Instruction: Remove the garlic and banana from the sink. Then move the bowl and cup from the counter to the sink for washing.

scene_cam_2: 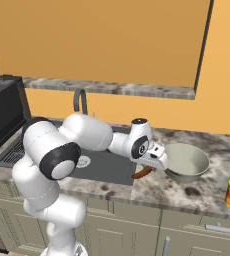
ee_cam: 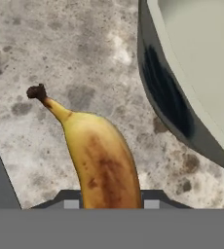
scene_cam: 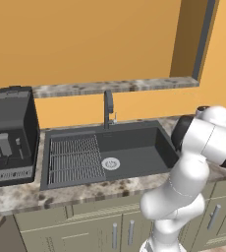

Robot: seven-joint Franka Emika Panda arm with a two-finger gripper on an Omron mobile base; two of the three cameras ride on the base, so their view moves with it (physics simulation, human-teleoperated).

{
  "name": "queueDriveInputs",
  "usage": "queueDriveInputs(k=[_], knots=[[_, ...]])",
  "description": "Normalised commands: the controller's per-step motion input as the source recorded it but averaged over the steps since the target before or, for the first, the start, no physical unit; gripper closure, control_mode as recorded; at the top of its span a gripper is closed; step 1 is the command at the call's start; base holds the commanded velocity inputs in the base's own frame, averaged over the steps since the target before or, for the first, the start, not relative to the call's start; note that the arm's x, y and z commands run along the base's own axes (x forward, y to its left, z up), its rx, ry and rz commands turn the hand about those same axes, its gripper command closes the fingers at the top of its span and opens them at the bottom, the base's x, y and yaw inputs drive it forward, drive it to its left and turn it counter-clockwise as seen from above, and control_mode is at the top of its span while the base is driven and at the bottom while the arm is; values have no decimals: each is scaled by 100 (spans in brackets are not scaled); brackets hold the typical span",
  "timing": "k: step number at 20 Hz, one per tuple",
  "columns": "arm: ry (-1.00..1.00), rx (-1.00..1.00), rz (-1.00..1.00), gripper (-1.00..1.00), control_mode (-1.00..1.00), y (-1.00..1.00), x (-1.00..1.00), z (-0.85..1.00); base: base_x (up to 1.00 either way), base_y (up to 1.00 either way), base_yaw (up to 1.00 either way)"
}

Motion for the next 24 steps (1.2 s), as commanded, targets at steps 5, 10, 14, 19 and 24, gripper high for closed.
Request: queueDriveInputs(k=[5, 10, 14, 19, 24], knots=[[0, -3, -5, 100, -100, -21, 11, 0, 0, 0, 0], [0, -2, -4, 100, -100, -25, 11, -2, 0, 0, 0], [0, -1, -4, 100, -100, -29, 7, -8, 0, 0, 0], [0, 0, -2, 100, -100, -22, 1, -12, 0, 0, 0], [0, 0, 0, 100, -100, -4, -6, -15, 0, 0, 0]])
